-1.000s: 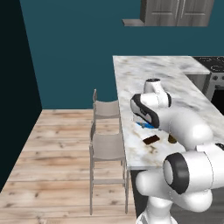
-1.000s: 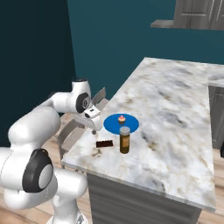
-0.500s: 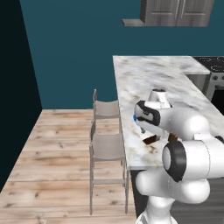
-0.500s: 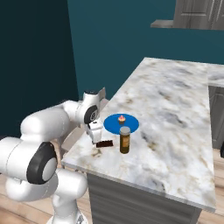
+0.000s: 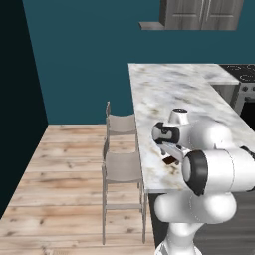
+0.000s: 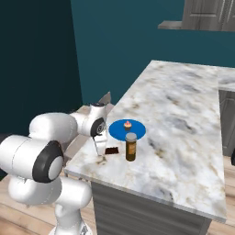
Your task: Take the cinnamon bottle from the cabinet and place it on the dining table, next to the plate with the cupcake. Then take the chocolate from the dining counter and place it on the cupcake plate.
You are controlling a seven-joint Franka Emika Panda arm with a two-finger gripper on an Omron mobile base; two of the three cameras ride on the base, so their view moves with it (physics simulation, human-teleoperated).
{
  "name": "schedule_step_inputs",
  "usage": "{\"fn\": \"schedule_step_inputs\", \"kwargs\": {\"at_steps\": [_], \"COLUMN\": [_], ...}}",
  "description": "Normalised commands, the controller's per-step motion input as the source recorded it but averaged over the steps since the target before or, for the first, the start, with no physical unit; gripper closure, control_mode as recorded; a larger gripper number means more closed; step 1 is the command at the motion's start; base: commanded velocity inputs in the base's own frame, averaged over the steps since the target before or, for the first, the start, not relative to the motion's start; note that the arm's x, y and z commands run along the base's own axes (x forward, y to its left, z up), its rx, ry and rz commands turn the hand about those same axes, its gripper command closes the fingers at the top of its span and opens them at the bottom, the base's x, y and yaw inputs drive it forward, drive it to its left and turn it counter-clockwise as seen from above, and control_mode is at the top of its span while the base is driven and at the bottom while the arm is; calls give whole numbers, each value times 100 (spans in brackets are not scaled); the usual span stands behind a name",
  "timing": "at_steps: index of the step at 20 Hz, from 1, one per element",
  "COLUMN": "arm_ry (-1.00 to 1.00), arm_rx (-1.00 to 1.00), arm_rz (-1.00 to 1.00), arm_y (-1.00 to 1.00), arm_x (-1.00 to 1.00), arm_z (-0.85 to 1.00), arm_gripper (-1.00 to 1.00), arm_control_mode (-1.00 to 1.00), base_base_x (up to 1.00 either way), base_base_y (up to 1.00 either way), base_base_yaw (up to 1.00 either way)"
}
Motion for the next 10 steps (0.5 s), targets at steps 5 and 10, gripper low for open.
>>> {"fn": "schedule_step_inputs", "kwargs": {"at_steps": [5,10], "arm_ry": [2,3], "arm_rx": [0,0], "arm_rz": [-2,0], "arm_y": [-22,-8], "arm_x": [34,43], "arm_z": [-26,-24], "arm_gripper": [-100,-100], "arm_control_mode": [-100,-100], "base_base_x": [0,0], "base_base_y": [0,0], "base_base_yaw": [0,0]}}
